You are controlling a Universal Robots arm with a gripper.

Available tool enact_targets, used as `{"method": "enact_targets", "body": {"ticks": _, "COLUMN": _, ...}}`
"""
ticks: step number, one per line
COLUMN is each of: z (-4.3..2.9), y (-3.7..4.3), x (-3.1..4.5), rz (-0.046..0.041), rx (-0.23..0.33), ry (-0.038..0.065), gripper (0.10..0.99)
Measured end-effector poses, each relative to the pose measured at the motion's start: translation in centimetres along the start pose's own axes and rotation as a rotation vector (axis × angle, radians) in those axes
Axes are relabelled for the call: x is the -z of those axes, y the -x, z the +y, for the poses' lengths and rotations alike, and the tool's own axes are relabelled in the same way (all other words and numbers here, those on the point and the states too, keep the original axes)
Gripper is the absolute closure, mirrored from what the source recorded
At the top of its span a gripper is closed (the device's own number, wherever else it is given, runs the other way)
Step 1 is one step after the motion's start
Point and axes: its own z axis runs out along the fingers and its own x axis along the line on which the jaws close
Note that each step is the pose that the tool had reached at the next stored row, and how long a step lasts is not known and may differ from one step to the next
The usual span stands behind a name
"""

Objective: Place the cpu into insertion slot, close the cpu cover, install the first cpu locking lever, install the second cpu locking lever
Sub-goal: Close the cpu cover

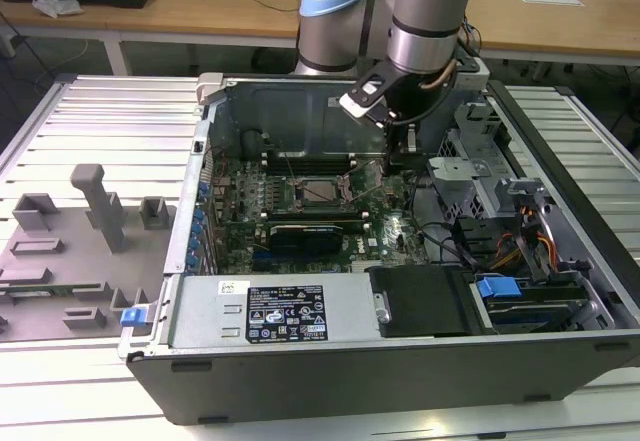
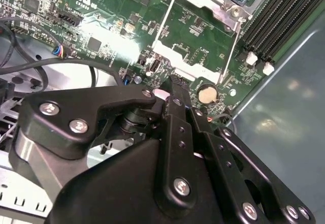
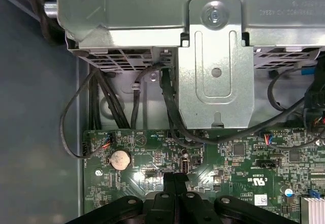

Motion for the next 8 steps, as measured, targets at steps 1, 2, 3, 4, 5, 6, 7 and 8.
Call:
{"method": "enact_targets", "body": {"ticks": 1, "z": 0.00, "y": 0.00, "x": -0.07, "rz": 0.0001, "rx": 0.000, "ry": 0.000, "gripper": 0.980}}
{"method": "enact_targets", "body": {"ticks": 2, "z": 0.00, "y": 0.00, "x": -0.07, "rz": -0.0003, "rx": 0.000, "ry": 0.000, "gripper": 0.980}}
{"method": "enact_targets", "body": {"ticks": 3, "z": 0.00, "y": 0.00, "x": -0.07, "rz": -0.0003, "rx": 0.000, "ry": 0.000, "gripper": 0.980}}
{"method": "enact_targets", "body": {"ticks": 4, "z": 0.00, "y": 0.00, "x": -0.08, "rz": -0.0002, "rx": 0.000, "ry": 0.000, "gripper": 0.980}}
{"method": "enact_targets", "body": {"ticks": 5, "z": 0.00, "y": 0.00, "x": -0.09, "rz": 0.0000, "rx": 0.000, "ry": 0.000, "gripper": 0.980}}
{"method": "enact_targets", "body": {"ticks": 6, "z": 0.00, "y": 0.00, "x": -0.09, "rz": 0.0000, "rx": 0.000, "ry": -0.001, "gripper": 0.980}}
{"method": "enact_targets", "body": {"ticks": 7, "z": 0.01, "y": 0.00, "x": -0.09, "rz": 0.0000, "rx": 0.000, "ry": -0.005, "gripper": 0.980}}
{"method": "enact_targets", "body": {"ticks": 8, "z": 0.00, "y": 0.00, "x": -0.10, "rz": -0.0001, "rx": 0.000, "ry": -0.012, "gripper": 0.980}}
